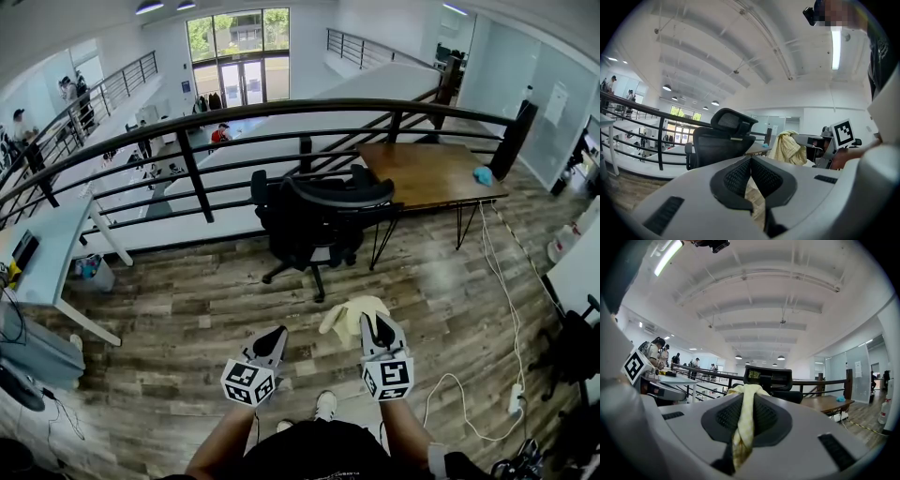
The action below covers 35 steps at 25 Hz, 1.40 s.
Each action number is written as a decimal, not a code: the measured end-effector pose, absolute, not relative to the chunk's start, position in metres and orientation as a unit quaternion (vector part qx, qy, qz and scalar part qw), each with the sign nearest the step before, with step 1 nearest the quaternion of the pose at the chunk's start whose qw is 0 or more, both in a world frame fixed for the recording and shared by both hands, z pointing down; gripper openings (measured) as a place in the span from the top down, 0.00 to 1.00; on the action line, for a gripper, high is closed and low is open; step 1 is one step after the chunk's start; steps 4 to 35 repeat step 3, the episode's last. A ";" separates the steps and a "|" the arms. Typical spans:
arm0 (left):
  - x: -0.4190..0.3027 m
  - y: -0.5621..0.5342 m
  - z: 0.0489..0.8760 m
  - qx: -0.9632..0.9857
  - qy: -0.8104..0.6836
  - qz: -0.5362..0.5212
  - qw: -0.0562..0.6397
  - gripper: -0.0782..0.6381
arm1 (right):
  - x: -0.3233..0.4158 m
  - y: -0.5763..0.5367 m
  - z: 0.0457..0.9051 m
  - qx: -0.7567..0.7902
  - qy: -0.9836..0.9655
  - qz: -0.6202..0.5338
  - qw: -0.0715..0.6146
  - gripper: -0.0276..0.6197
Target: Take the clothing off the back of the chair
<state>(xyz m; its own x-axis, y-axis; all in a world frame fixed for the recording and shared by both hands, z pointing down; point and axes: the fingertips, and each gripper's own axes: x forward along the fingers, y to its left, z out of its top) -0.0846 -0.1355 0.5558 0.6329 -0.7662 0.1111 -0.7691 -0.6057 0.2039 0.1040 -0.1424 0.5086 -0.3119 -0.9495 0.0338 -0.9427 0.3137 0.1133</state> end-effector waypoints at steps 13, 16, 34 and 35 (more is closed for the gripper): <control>-0.084 -0.137 0.556 0.897 -0.427 0.006 0.116 0.87 | 0.105 -0.144 0.509 0.586 -0.808 -0.037 0.048 0.88; -0.084 -0.137 0.556 0.897 -0.427 0.006 0.116 0.87 | 0.105 -0.144 0.509 0.586 -0.808 -0.037 0.048 0.88; -0.084 -0.137 0.556 0.897 -0.427 0.006 0.116 0.87 | 0.105 -0.144 0.509 0.586 -0.808 -0.037 0.048 0.88; -0.084 -0.137 0.556 0.897 -0.427 0.006 0.116 0.87 | 0.105 -0.144 0.509 0.586 -0.808 -0.037 0.048 0.88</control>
